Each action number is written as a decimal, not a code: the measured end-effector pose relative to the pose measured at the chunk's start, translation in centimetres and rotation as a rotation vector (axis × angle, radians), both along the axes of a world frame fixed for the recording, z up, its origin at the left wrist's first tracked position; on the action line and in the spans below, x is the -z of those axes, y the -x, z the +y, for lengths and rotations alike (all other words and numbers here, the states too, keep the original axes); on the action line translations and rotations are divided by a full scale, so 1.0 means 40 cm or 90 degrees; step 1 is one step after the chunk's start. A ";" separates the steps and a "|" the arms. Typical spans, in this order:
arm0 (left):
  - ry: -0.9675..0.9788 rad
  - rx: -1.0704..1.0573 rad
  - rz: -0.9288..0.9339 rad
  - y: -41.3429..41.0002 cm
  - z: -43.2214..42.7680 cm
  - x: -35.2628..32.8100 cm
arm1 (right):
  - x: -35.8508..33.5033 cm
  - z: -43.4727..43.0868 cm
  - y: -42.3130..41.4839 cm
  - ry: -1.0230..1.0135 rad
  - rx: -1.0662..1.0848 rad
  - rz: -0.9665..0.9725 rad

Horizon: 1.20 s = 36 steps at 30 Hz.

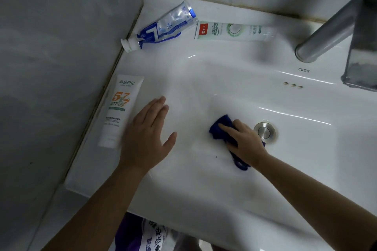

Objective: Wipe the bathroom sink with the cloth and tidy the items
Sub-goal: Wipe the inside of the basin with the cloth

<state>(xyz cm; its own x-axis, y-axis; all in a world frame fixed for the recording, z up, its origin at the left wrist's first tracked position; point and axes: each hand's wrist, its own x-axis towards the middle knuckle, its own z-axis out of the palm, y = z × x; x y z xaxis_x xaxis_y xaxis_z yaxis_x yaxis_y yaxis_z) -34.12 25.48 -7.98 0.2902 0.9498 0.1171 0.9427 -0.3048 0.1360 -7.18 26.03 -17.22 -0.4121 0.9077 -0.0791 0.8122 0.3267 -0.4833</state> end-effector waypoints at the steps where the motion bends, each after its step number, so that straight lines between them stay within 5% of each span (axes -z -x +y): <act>1: -0.001 0.002 -0.001 0.000 0.001 0.001 | -0.004 -0.036 0.000 0.012 -0.016 0.002; 11: 0.017 0.006 -0.064 -0.002 -0.037 -0.021 | -0.098 -0.102 0.165 0.318 0.017 0.006; 20: 0.011 -0.069 -0.153 0.060 -0.285 -0.083 | -0.232 -0.116 0.266 0.485 -0.028 0.105; 36: 0.032 -0.103 -0.231 0.093 -0.551 -0.136 | -0.357 -0.370 0.300 0.118 -0.049 -0.006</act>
<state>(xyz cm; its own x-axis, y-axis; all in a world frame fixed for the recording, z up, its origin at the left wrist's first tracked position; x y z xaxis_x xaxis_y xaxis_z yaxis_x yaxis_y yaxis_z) -37.83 3.44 -2.54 0.0849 0.9869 0.1371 0.8657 -0.1411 0.4802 -19.18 11.24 -2.96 -0.4778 0.8431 -0.2466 0.7931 0.2933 -0.5339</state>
